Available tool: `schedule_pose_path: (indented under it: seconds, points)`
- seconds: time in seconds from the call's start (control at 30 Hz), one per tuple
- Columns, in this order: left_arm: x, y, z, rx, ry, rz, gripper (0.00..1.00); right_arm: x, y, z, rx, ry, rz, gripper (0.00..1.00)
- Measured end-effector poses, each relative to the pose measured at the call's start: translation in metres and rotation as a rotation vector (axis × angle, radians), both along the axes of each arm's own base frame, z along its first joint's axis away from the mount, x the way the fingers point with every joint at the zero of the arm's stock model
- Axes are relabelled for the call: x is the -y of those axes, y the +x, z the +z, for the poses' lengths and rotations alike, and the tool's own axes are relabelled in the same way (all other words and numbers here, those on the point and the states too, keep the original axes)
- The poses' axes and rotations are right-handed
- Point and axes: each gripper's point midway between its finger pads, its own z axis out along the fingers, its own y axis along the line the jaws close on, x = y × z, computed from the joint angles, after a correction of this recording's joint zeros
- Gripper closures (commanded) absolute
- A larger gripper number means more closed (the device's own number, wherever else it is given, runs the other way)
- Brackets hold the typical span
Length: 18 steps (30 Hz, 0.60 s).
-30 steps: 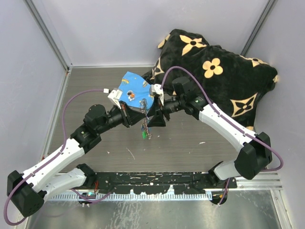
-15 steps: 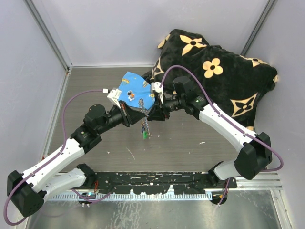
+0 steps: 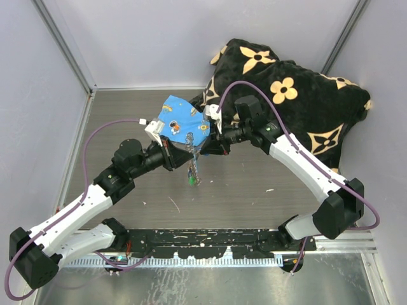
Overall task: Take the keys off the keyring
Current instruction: Remove the key from the keyring.
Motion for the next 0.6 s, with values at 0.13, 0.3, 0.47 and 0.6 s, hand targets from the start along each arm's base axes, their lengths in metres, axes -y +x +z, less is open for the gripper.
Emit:
schedule_pose_path:
  seconds: [0.13,0.3,0.47,0.6]
  points:
    - [0.000,-0.004,-0.003,0.013,0.035,-0.030,1.00,0.003,0.000,0.004,0.005,0.008,0.012,0.97]
    - [0.001,-0.009,0.004,0.064,0.064,-0.077,1.00,0.004,-0.007,0.009,-0.009,0.026,0.050,0.99]
    - [0.003,-0.015,0.008,0.122,0.097,-0.135,1.00,0.004,-0.014,0.010,-0.033,0.036,0.078,0.99]
    - [0.004,-0.019,0.007,0.163,0.138,-0.177,1.00,0.005,-0.017,0.011,-0.049,0.042,0.090,0.99]
